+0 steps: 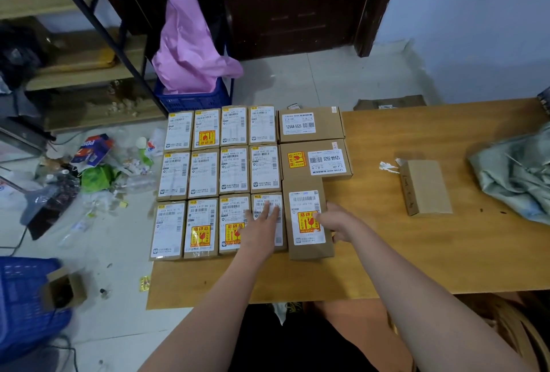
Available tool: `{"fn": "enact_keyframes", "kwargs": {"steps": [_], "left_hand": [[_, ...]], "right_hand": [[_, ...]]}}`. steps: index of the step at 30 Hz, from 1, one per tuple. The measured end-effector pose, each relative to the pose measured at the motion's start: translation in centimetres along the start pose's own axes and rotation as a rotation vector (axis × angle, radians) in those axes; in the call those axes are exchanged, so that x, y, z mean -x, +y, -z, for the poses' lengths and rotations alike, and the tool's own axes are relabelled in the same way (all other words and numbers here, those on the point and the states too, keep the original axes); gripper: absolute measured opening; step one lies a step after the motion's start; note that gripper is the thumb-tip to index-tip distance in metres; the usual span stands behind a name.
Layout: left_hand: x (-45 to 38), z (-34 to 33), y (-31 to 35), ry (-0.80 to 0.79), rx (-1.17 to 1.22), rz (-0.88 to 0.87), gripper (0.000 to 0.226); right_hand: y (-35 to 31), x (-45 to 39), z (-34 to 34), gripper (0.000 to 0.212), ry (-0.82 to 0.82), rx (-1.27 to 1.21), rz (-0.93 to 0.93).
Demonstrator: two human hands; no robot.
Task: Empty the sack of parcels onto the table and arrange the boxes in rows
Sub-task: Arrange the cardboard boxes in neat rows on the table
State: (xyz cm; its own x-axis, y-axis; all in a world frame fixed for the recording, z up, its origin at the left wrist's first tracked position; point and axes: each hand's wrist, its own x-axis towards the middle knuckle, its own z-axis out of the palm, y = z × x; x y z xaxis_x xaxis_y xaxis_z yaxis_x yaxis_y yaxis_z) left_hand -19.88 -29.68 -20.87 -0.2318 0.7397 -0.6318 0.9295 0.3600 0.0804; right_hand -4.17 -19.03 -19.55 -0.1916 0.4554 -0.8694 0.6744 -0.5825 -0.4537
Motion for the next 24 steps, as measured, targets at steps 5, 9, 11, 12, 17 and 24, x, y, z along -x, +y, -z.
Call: {"fn": "enact_keyframes", "kwargs": {"steps": [5, 9, 11, 12, 17, 24], "left_hand": [[0.3, 1.8, 1.6, 0.075, 0.094, 0.028, 0.07], [-0.4, 4.0, 5.8, 0.314, 0.188, 0.061, 0.055], [-1.1, 4.8, 8.1, 0.368, 0.233, 0.037, 0.054], [-1.4, 5.2, 9.3, 0.378, 0.246, 0.014, 0.052], [-2.8, 6.2, 13.9, 0.32, 0.209, -0.083, 0.055], [-4.7, 6.3, 15.8, 0.278, 0.279, -0.152, 0.057]], "right_hand": [[0.5, -0.1, 1.2, 0.058, 0.09, 0.023, 0.053], [-0.2, -0.1, 4.6, 0.07, 0.317, 0.006, 0.104], [-0.3, -0.4, 7.2, 0.059, 0.439, 0.043, 0.146], [-0.2, -0.6, 8.6, 0.057, 0.493, 0.069, 0.152], [1.1, -2.1, 14.6, 0.057, 0.838, 0.275, 0.005], [4.0, -5.5, 19.4, 0.094, 0.797, 0.355, -0.244]]}}
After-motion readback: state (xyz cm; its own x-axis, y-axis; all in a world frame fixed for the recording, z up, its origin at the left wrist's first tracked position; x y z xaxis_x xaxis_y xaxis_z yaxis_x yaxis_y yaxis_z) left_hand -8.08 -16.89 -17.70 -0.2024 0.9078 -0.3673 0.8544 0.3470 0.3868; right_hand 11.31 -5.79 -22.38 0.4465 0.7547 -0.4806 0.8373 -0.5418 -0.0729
